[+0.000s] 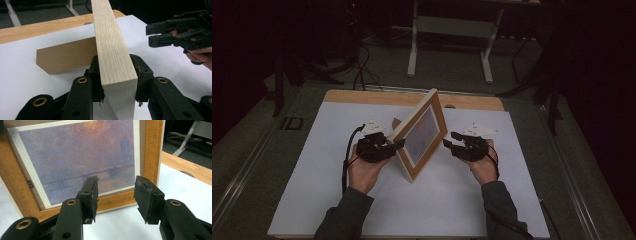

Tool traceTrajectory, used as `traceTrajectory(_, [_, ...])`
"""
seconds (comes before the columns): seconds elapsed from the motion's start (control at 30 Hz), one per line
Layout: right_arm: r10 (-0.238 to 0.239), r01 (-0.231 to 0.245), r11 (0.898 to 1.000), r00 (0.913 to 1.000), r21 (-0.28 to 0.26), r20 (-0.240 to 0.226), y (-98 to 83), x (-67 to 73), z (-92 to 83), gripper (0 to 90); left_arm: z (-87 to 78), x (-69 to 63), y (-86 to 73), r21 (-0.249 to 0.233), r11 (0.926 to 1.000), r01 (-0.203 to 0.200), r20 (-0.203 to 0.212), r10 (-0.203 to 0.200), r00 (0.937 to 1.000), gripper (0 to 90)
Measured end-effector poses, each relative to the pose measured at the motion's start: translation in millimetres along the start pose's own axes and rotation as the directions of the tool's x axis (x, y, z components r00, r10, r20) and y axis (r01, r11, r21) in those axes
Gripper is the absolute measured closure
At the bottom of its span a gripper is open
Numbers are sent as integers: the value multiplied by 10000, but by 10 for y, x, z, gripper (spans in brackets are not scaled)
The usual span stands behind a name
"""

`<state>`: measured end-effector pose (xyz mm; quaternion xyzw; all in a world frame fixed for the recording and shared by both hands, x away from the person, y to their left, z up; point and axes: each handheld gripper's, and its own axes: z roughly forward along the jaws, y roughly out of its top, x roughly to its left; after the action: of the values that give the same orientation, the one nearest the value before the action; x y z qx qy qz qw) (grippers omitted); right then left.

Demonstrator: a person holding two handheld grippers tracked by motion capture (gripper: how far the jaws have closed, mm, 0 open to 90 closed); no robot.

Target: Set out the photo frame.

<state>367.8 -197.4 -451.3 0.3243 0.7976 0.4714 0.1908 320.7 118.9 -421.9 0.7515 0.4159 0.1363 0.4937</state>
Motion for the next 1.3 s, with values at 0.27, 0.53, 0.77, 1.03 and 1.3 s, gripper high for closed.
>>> traceTrajectory(0.27, [-28,27,10000,10000,7,61,11,-24,-13,530,-18,117,15,88,9997,-206,578,200,9981,683])
traceTrajectory(0.53, [11,-12,10000,9999,30,148,17,-62,-35,528,-24,210,22,100,9993,-360,1302,344,9909,688])
traceTrajectory(0.77, [59,-60,10000,9998,33,213,19,-94,-51,524,-20,279,30,117,9993,-364,1961,334,9800,698])
traceTrajectory(1.03, [214,-210,9997,9993,-118,312,43,-129,-70,524,-7,335,65,264,9982,-542,2131,473,9759,698])
traceTrajectory(1.3, [177,-174,9998,9989,-67,430,69,-162,-80,523,6,377,84,365,9977,-577,2324,477,9715,700])
